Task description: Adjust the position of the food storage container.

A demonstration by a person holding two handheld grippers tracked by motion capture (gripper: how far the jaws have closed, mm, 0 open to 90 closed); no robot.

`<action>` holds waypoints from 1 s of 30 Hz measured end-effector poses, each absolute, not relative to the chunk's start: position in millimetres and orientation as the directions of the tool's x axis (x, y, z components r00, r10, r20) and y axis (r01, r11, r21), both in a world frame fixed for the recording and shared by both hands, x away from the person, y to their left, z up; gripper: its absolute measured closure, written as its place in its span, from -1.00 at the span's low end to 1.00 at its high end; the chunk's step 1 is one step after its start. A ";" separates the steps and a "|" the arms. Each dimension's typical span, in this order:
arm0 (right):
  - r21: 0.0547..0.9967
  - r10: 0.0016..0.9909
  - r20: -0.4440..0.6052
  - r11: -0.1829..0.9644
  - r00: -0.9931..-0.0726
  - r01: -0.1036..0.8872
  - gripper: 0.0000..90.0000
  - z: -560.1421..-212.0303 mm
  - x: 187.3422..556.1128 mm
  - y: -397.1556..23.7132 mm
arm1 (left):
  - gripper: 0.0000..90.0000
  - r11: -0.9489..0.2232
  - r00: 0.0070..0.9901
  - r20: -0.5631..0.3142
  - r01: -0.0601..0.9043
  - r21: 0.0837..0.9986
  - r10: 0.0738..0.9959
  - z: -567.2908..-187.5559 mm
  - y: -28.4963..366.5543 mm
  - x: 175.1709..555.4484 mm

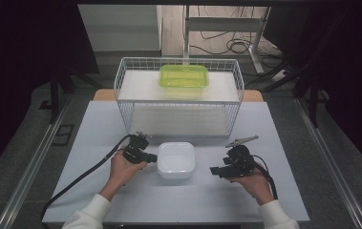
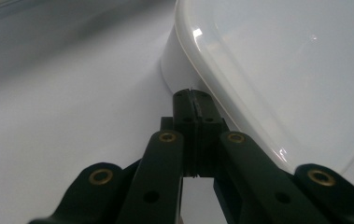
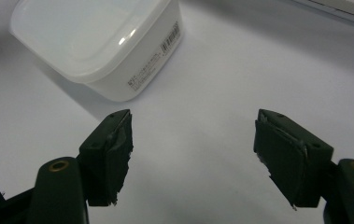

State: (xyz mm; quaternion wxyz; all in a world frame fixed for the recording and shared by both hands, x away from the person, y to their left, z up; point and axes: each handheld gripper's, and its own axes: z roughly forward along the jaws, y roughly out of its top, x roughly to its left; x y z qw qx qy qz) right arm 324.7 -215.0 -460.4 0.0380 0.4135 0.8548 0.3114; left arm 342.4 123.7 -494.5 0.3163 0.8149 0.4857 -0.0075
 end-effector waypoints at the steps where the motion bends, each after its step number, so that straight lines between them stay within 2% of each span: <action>1: 0.563 0.731 0.193 0.464 -0.655 0.684 -0.37 -460.3 324.7 -214.9 | 0.99 -0.339 0.537 -0.313 0.791 0.510 0.783 -494.4 122.4 342.9; 8: 0.572 0.736 0.192 0.454 -0.649 0.684 -0.38 -458.9 324.7 -217.1 | 0.98 -0.325 0.538 -0.323 0.787 0.525 0.779 -493.6 122.8 344.1; 14: 0.589 0.752 0.197 0.421 -0.628 0.690 -0.40 -455.2 324.6 -222.5 | 0.83 -0.328 0.542 -0.283 0.767 0.551 0.791 -480.9 132.9 338.2; 16: 0.599 0.761 0.200 0.403 -0.617 0.692 -0.41 -453.9 325.0 -225.4 | 0.68 -0.326 0.542 -0.267 0.758 0.566 0.797 -474.8 136.3 334.9; 19: 0.611 0.771 0.208 0.378 -0.602 0.695 -0.42 -453.0 325.8 -229.1 | 0.31 -0.311 0.532 -0.243 0.744 0.591 0.811 -465.5 140.3 326.8; 23: 0.625 0.771 0.227 0.353 -0.595 0.696 -0.42 -452.7 326.3 -231.8 | -0.07 -0.300 0.534 -0.264 0.746 0.594 0.803 -458.3 144.7 320.3; 30: 0.630 0.764 0.270 0.320 -0.586 0.708 -0.43 -450.4 330.8 -236.8 | -0.28 -0.298 0.549 -0.286 0.740 0.603 0.785 -449.8 152.8 314.4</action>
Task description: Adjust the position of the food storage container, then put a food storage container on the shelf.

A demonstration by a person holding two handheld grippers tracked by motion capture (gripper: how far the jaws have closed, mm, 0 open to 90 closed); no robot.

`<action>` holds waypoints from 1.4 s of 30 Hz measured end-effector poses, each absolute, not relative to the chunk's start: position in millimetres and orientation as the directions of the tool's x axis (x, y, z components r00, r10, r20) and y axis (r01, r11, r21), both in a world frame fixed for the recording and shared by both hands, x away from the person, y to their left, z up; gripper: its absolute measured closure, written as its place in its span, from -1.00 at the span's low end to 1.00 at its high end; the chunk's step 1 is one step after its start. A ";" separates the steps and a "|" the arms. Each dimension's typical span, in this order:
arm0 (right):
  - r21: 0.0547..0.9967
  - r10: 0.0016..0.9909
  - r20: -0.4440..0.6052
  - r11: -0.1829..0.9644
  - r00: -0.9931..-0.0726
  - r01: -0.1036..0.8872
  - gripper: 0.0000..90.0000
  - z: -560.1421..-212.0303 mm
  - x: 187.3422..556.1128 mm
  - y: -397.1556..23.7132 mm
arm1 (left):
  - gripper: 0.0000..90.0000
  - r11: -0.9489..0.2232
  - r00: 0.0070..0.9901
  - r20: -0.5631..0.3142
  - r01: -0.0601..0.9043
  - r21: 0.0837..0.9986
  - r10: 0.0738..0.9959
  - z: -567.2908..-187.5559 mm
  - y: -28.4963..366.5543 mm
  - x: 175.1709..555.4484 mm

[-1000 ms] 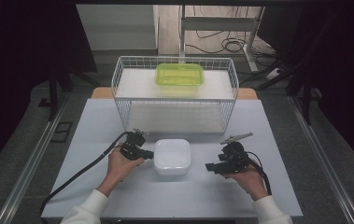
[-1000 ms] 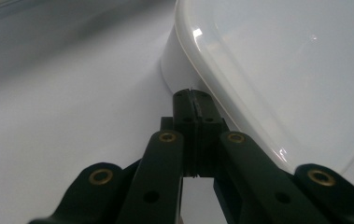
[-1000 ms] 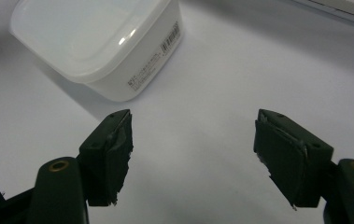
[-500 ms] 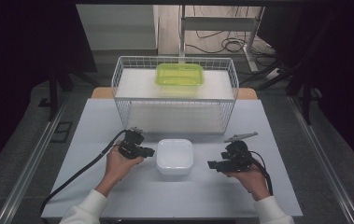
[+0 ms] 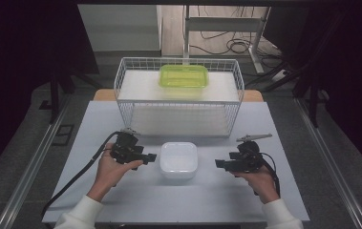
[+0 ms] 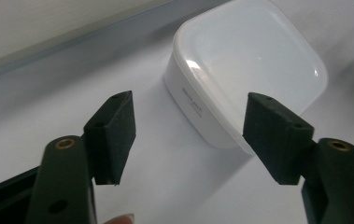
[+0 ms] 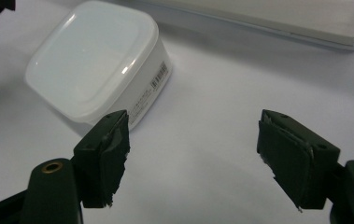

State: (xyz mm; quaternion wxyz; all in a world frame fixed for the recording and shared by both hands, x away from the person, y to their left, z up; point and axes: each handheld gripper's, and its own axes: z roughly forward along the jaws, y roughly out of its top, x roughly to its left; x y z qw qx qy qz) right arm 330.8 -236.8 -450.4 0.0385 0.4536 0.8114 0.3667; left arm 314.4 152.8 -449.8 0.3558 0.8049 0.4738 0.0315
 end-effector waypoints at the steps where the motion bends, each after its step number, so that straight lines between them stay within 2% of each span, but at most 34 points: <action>1: 0.633 0.767 0.276 0.308 -0.579 0.710 -0.43 -449.3 331.8 -236.9 | -0.28 -0.290 0.547 -0.297 0.743 0.604 0.783 -449.2 154.9 313.1; 10: 0.654 0.763 0.265 0.306 -0.589 0.692 -0.43 -441.2 331.1 -235.0 | -0.31 -0.228 0.521 -0.367 0.763 0.605 0.771 -446.8 164.3 307.1; 14: 0.650 0.760 0.266 0.313 -0.594 0.692 -0.43 -442.9 329.7 -233.0 | -0.32 -0.221 0.517 -0.372 0.765 0.605 0.771 -446.4 165.3 307.0; 22: 0.644 0.737 0.355 0.253 -0.575 0.722 -0.42 -439.8 337.6 -232.8 | -0.32 -0.173 0.508 -0.432 0.773 0.611 0.745 -447.8 165.6 312.6; 35: 0.664 0.702 0.442 0.163 -0.559 0.729 -0.14 -439.0 349.1 -220.5 | -0.19 -0.120 0.474 -0.547 0.820 0.559 0.690 -461.3 157.4 327.4; 42: 0.636 0.678 0.459 0.200 -0.575 0.745 -0.11 -445.0 350.5 -191.4 | -0.16 -0.130 0.469 -0.568 0.835 0.535 0.677 -469.7 150.3 327.2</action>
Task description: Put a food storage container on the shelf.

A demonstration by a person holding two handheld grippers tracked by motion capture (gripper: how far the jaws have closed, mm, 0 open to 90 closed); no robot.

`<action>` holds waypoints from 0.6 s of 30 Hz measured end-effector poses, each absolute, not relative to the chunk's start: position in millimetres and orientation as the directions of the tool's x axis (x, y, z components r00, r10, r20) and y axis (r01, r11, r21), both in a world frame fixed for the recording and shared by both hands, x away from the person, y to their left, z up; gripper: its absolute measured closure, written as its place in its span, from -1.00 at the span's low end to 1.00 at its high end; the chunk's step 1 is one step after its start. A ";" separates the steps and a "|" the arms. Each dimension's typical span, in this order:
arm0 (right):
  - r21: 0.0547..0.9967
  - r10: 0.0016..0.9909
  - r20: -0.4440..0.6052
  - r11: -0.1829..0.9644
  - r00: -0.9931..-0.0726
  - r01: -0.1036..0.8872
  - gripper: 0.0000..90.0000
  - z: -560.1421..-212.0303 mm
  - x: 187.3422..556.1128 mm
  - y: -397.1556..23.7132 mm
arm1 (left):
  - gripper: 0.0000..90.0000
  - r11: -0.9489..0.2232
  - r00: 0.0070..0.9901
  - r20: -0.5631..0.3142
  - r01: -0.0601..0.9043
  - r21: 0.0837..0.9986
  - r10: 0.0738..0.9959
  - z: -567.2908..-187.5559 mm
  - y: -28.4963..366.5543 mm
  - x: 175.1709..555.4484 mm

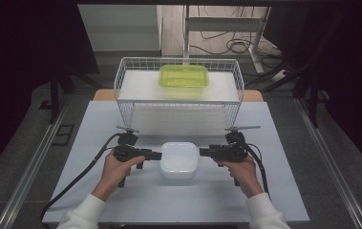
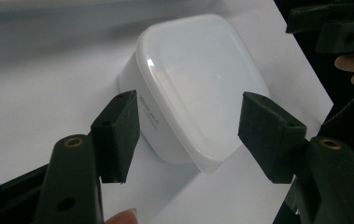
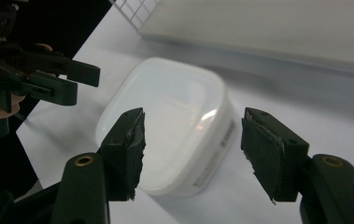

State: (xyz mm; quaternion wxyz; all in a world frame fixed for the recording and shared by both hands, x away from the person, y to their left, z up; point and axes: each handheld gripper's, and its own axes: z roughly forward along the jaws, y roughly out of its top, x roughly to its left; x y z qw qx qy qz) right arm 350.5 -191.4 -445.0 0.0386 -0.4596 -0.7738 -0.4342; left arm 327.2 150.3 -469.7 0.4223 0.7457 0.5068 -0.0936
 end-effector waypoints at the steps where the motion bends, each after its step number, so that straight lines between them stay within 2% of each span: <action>1: 0.633 0.676 0.458 0.208 -0.577 0.746 -0.11 -446.7 350.5 -188.2 | -0.15 -0.135 0.471 -0.565 0.835 0.534 0.677 -471.0 149.3 326.5; 6: 0.610 0.675 0.451 0.244 -0.584 0.754 -0.08 -458.0 353.7 -176.5 | -0.13 -0.126 0.456 -0.576 0.844 0.521 0.679 -477.8 148.9 328.5; 18: 0.572 0.662 0.502 0.230 -0.557 0.788 0.04 -471.8 363.9 -175.8 | -0.02 -0.052 0.390 -0.655 0.880 0.473 0.647 -489.4 153.0 339.4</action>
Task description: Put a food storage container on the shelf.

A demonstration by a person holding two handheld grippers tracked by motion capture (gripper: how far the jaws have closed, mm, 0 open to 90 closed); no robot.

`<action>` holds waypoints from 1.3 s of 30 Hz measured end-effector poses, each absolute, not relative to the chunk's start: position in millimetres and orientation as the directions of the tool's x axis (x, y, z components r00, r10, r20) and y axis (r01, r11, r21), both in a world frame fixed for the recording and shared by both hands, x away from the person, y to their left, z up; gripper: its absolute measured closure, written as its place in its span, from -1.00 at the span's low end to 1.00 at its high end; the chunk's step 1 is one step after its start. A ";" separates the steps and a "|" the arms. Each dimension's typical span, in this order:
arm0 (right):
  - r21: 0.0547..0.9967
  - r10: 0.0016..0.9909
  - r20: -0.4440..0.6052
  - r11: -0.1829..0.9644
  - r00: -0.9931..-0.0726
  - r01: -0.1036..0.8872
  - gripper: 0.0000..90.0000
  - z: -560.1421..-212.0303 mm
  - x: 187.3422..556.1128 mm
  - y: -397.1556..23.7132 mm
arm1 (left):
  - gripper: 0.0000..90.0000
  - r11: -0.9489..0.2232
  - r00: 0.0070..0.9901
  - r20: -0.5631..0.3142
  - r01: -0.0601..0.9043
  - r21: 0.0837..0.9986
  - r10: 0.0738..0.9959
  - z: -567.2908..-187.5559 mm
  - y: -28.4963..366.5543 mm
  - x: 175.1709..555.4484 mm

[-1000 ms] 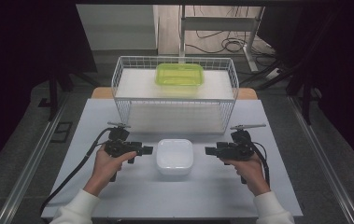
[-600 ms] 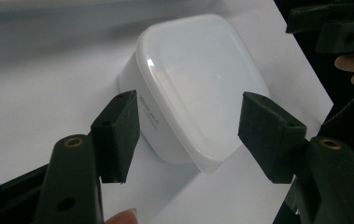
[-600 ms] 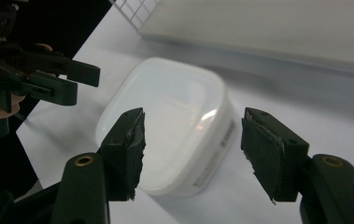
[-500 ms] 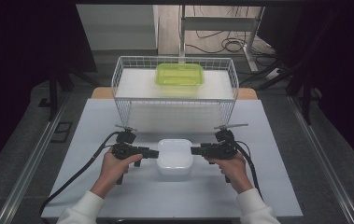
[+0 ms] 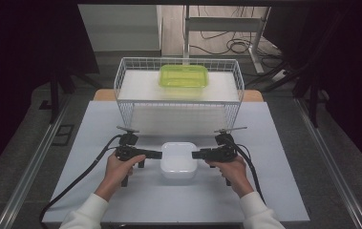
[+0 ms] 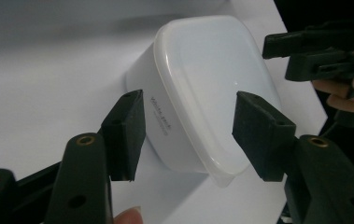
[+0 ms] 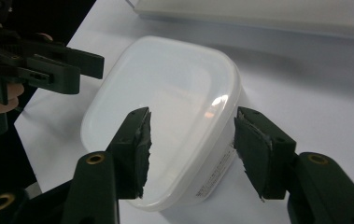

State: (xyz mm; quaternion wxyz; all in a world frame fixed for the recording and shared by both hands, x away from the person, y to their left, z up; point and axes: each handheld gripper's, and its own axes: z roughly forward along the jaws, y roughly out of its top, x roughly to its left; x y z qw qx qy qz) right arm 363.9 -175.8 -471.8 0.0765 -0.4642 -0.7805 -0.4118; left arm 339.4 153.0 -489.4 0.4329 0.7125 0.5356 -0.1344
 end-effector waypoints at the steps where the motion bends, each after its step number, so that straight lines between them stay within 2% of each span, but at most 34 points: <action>1: 0.563 0.661 0.511 0.227 -0.550 0.795 0.06 -474.4 363.6 -175.9 | 0.01 -0.047 0.382 -0.663 0.885 0.464 0.644 -491.0 152.4 339.7; 13: 0.521 0.641 0.573 0.197 -0.511 0.830 0.23 -485.9 365.6 -180.2 | 0.19 -0.045 0.354 -0.711 0.909 0.414 0.608 -503.4 149.4 344.7; 20: 0.480 0.614 0.633 0.167 -0.472 0.861 0.43 -491.6 366.4 -183.0 | 0.47 -0.043 0.351 -0.737 0.915 0.402 0.578 -505.2 148.1 344.9; 23: 0.448 0.601 0.678 0.119 -0.424 0.886 0.51 -493.7 365.8 -186.6 | 0.52 -0.040 0.349 -0.735 0.914 0.403 0.582 -503.6 148.2 342.9; 27: 0.437 0.596 0.692 0.105 -0.408 0.893 0.56 -493.2 364.5 -187.8 | 0.56 -0.032 0.346 -0.733 0.914 0.405 0.586 -501.0 148.9 339.4; 31: 0.431 0.576 0.716 0.080 -0.395 0.899 0.69 -488.1 361.3 -189.9 | 0.68 -0.002 0.341 -0.740 0.909 0.418 0.580 -498.8 152.5 336.3; 39: 0.437 0.559 0.723 0.085 -0.406 0.895 0.75 -485.6 358.6 -190.7 | 0.70 0.004 0.342 -0.728 0.904 0.428 0.595 -496.7 153.1 333.2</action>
